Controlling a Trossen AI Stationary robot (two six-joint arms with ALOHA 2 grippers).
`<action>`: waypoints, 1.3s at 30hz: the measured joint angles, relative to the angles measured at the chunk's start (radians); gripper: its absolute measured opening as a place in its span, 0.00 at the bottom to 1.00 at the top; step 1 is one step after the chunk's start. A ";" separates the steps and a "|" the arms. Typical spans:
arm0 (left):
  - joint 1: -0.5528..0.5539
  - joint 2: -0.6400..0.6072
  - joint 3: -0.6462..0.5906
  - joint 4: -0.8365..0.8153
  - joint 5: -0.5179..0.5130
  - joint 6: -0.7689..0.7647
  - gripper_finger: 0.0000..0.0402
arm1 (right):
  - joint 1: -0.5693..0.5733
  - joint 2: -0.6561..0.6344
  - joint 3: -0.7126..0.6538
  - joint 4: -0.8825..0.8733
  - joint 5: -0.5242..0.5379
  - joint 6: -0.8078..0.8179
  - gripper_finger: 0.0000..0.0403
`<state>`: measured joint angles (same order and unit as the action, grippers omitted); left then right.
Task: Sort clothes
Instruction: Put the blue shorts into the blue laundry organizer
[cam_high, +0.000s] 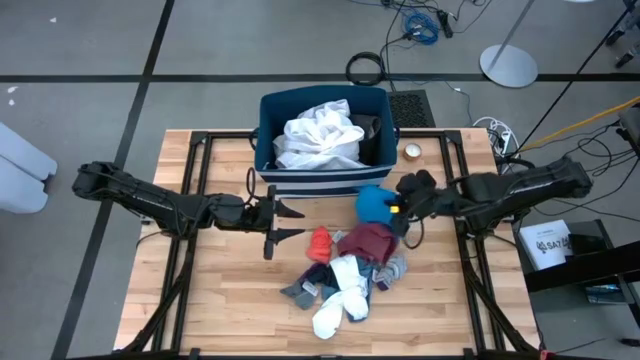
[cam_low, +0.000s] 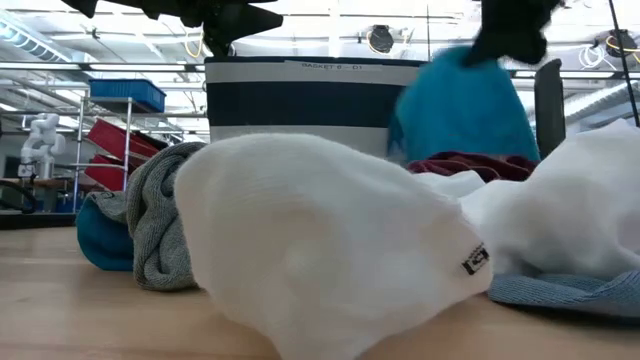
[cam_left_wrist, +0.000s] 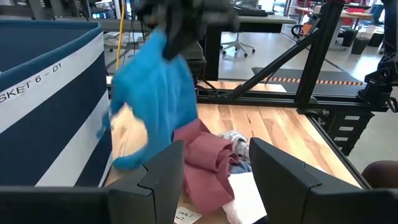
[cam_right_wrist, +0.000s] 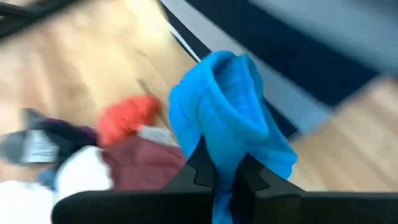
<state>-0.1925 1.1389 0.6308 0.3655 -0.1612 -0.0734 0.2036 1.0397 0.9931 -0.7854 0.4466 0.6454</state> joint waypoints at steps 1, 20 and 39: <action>0.000 0.000 0.000 0.000 0.000 0.000 0.47 | 0.009 0.000 0.033 0.001 0.000 -0.038 0.02; 0.000 0.000 0.000 0.130 0.189 -0.030 0.47 | 0.161 0.062 0.192 0.128 -0.007 -0.247 0.02; -0.047 0.014 0.000 0.141 0.174 -0.052 0.47 | 0.139 0.418 0.187 0.388 -0.229 -0.326 0.02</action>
<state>-0.2390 1.1533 0.6312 0.5070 0.0133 -0.1253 0.3428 1.4577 1.1805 -0.3978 0.2172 0.3199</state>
